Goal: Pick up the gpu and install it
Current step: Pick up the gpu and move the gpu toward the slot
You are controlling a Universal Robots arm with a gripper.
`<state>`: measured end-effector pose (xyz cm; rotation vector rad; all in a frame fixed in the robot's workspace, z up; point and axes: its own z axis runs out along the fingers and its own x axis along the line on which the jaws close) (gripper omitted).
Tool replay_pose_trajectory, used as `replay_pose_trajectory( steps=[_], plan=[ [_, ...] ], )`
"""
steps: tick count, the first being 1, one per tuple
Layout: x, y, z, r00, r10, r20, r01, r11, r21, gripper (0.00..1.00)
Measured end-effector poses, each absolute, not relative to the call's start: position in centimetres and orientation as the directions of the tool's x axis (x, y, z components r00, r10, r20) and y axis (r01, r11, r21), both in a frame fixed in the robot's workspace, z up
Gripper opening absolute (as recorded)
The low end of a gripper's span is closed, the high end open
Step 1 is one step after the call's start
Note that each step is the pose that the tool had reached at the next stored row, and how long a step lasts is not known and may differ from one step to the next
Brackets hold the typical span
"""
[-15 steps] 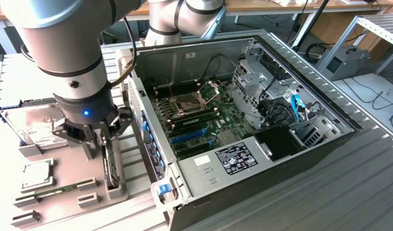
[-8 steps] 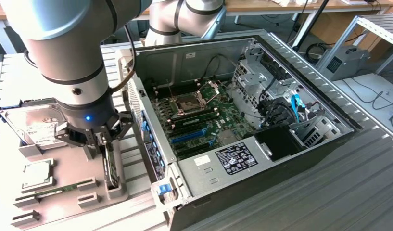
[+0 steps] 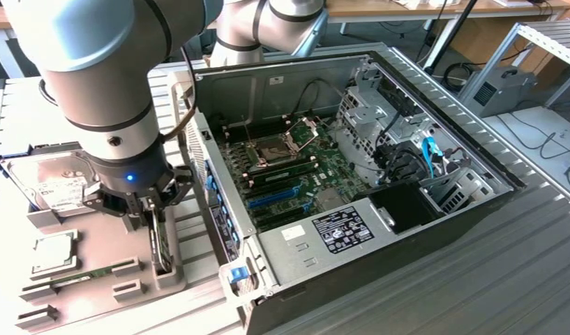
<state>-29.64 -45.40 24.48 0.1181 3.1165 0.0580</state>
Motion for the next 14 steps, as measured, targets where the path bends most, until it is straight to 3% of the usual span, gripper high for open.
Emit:
replay_pose_trajectory(
  steps=[14],
  plan=[
    [-29.64,-45.4,23.93,-0.997,0.076,-0.02,0.075,0.996,0.039,0.26]
  ],
)
